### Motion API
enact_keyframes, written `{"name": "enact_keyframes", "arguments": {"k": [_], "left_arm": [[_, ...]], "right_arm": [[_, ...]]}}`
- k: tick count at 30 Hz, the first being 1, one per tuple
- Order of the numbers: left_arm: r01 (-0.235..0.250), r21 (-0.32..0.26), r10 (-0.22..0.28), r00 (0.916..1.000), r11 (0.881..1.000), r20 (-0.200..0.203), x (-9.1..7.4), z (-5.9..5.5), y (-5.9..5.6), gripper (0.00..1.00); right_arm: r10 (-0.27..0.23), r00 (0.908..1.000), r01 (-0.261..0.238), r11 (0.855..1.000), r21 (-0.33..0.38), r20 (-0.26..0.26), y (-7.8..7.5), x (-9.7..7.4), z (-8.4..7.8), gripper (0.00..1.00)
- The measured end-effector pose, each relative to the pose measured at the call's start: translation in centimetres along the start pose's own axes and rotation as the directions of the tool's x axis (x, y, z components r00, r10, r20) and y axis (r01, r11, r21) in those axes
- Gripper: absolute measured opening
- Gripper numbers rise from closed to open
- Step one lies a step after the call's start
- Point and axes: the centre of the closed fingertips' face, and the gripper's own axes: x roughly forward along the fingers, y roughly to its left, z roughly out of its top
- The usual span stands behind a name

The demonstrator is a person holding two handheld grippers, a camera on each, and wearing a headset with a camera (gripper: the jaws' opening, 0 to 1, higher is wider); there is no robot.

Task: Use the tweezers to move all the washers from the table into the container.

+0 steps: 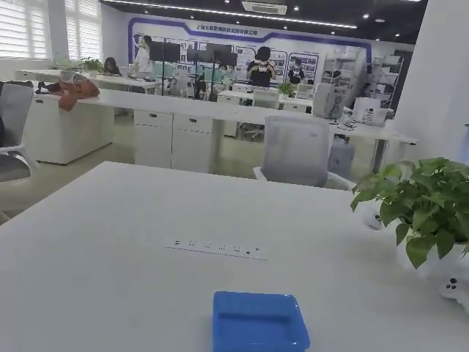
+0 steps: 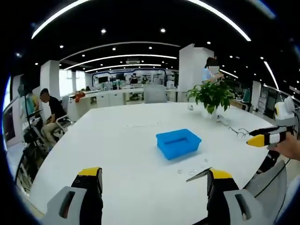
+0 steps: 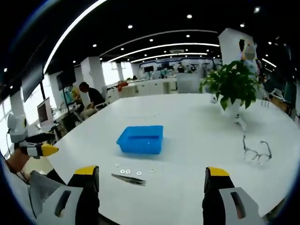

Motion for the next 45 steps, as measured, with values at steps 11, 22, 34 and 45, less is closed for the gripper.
{"name": "enact_keyframes", "arguments": {"k": [11, 22, 34, 45], "left_arm": [[-0.009, -0.004, 0.009, 1.0, 1.0, -0.002, -0.11, 0.01, 0.21, 0.99], [-0.012, 0.011, 0.012, 0.9999, 1.0, -0.002, -0.29, 0.15, -0.05, 0.99], [-0.008, 0.021, 0.008, 0.9999, 1.0, -0.012, 0.03, 0.16, -0.5, 0.99], [-0.02, 0.028, 0.021, 0.9996, 0.999, -0.018, -0.35, 0.05, -0.29, 0.99]], "right_arm": [[0.001, 1.0, -0.001, 1.0, 0.022, -0.005, -0.22, 0.08, -0.12, 0.99], [0.024, 0.9997, -0.023, 0.999, 0.047, -0.01, 0.02, 0.02, -0.5, 0.99], [0.015, 0.9999, -0.014, 0.998, 0.059, -0.002, -0.81, -0.28, -0.4, 0.99], [0.038, 0.9992, -0.038, 0.999, 0.019, -0.015, -0.46, -0.04, -0.46, 0.99]]}}
